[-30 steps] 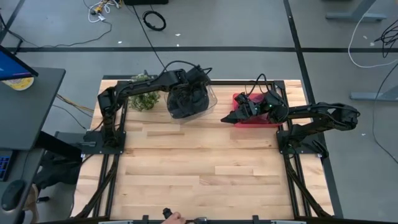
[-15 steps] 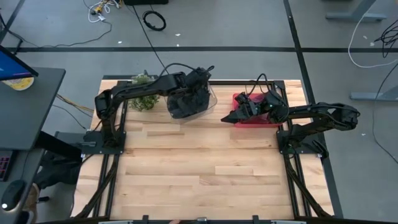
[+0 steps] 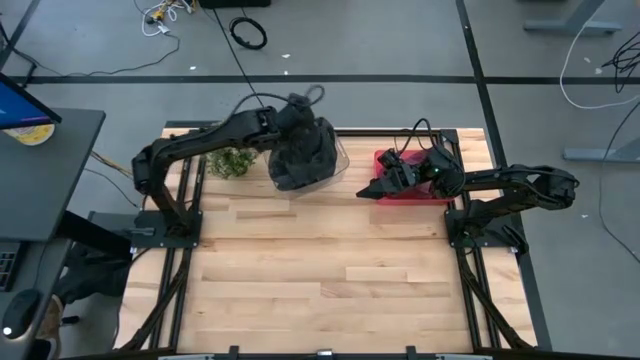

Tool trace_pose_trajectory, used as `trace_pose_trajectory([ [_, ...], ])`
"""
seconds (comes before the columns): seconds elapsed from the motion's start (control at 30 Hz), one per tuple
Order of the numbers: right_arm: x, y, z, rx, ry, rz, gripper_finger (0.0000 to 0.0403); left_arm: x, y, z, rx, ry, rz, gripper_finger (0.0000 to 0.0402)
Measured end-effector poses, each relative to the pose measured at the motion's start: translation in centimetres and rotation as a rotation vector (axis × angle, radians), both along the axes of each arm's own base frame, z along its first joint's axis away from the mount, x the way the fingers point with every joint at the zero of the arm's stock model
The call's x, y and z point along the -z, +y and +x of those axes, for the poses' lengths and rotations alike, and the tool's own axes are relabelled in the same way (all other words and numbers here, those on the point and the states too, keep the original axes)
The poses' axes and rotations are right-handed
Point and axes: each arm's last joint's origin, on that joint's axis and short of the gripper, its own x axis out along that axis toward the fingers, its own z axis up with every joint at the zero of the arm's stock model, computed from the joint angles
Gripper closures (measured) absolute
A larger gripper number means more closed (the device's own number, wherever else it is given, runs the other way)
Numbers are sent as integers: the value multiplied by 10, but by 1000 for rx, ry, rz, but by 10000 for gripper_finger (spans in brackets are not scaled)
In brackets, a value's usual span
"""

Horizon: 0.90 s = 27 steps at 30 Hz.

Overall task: Pick & Place hat
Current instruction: Return to Home Position

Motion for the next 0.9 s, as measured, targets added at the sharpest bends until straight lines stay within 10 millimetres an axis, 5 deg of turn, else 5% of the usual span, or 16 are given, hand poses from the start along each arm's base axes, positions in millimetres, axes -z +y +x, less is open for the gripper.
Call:
trace_pose_trajectory([
  [0.23,0,0,0,-7,-2,-10,32,-36,-21,-28,-176,-389,-303,264],
  [0.4,0,0,0,-12,-6,-21,32,-47,-53,-26,-116,-567,-543,324],
  [0.67,0,1,0,-27,-6,-31,32,15,-112,6,-30,-686,-632,396],
  [0.77,0,1,-1,-40,-1,-25,32,33,-121,2,-47,-754,-642,395],
  [0.9,0,1,-1,-43,8,-9,32,35,-122,-18,-44,-879,-675,398],
])
